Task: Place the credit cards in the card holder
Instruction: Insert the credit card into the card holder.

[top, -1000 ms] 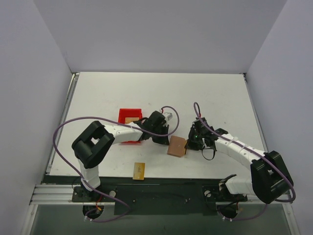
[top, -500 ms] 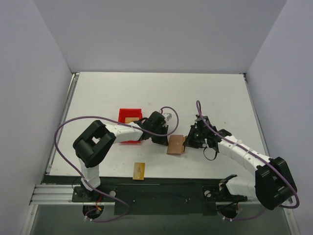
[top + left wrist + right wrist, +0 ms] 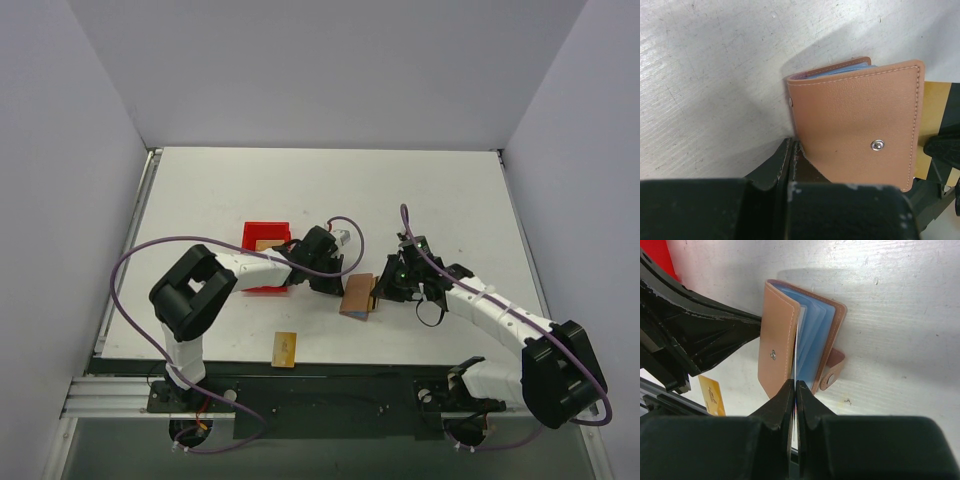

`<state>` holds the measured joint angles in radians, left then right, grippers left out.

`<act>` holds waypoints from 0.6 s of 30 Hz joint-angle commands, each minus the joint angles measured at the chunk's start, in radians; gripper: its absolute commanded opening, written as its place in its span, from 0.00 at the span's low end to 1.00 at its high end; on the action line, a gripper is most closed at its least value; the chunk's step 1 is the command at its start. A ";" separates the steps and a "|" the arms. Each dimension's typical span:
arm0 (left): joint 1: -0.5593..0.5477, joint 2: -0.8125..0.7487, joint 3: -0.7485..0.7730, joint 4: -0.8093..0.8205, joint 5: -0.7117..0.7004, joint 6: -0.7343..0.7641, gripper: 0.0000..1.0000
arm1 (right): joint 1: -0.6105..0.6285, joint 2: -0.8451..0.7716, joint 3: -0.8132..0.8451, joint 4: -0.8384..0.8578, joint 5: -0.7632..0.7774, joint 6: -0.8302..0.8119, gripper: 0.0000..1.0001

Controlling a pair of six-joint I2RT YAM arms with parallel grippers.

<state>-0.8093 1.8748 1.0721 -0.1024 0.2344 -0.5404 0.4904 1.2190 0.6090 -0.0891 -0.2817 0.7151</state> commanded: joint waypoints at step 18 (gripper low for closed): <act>0.005 0.021 0.009 0.004 0.008 -0.007 0.00 | -0.003 -0.044 0.080 -0.024 -0.027 -0.042 0.00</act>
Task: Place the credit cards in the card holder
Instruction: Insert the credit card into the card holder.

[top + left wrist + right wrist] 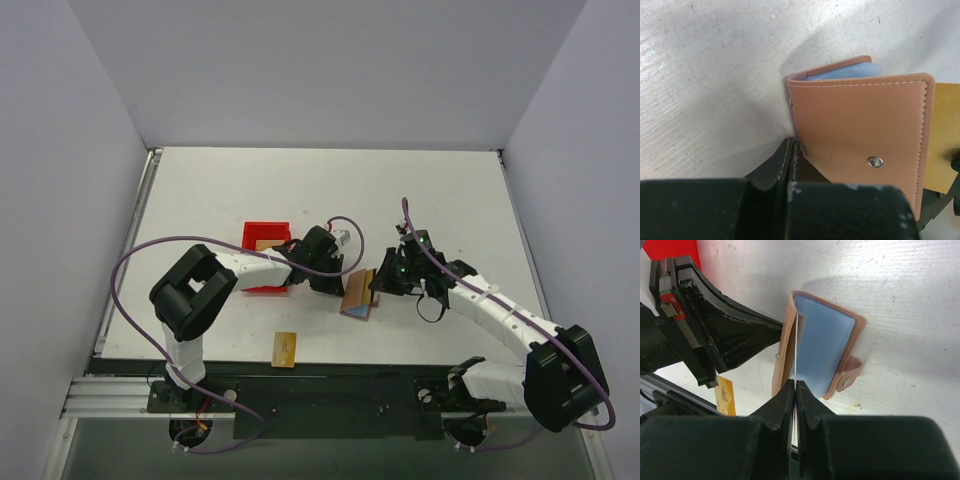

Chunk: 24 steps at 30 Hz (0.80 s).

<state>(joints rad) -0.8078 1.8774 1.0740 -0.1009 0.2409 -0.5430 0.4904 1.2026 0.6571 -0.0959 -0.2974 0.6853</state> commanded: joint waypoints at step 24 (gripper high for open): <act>0.002 0.040 -0.011 0.085 0.100 -0.043 0.00 | -0.001 0.172 0.081 0.212 -0.137 0.046 0.00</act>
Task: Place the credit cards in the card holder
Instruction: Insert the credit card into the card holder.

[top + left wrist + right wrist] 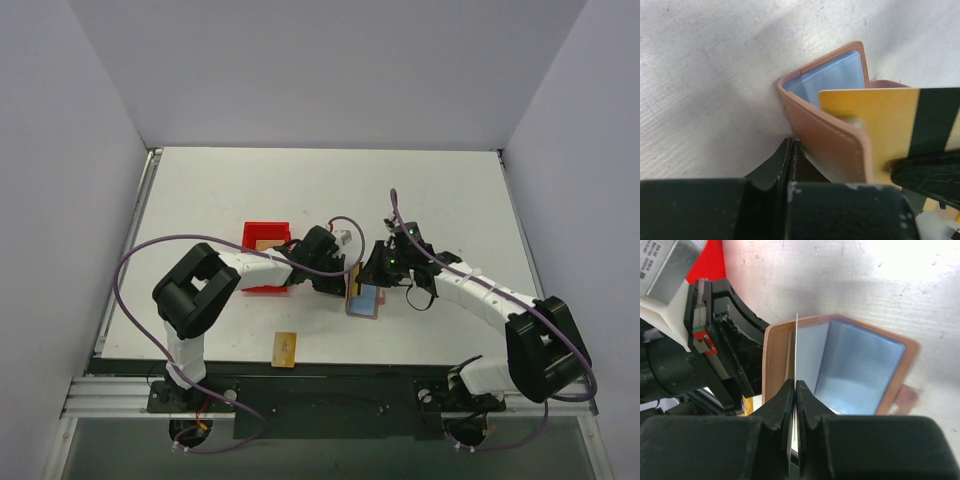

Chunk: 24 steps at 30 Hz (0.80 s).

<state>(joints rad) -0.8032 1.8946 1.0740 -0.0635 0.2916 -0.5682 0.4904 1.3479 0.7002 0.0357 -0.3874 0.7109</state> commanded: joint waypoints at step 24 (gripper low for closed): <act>0.022 -0.031 0.033 -0.173 -0.166 0.036 0.00 | 0.046 0.224 0.050 0.187 -0.048 0.033 0.00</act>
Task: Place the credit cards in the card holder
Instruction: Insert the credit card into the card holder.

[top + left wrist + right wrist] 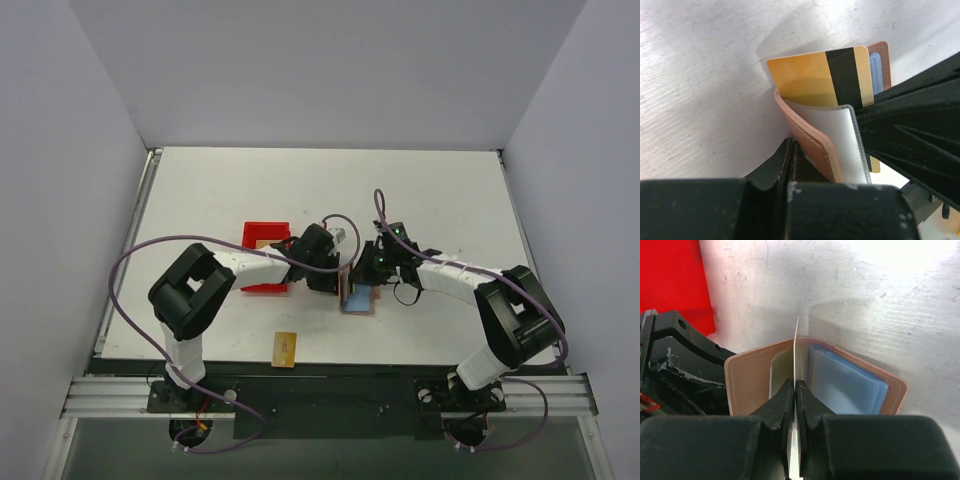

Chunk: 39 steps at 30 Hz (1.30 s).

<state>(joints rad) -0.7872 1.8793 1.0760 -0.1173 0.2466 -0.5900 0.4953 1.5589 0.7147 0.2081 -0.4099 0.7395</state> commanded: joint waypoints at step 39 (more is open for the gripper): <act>-0.021 0.058 -0.093 0.228 0.160 -0.096 0.00 | 0.083 -0.074 0.066 -0.095 -0.033 -0.035 0.00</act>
<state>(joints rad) -0.7452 1.8572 0.9977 -0.0124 0.2966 -0.6243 0.5667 1.5269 0.7853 0.1173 -0.4255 0.7242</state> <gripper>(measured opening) 0.023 0.004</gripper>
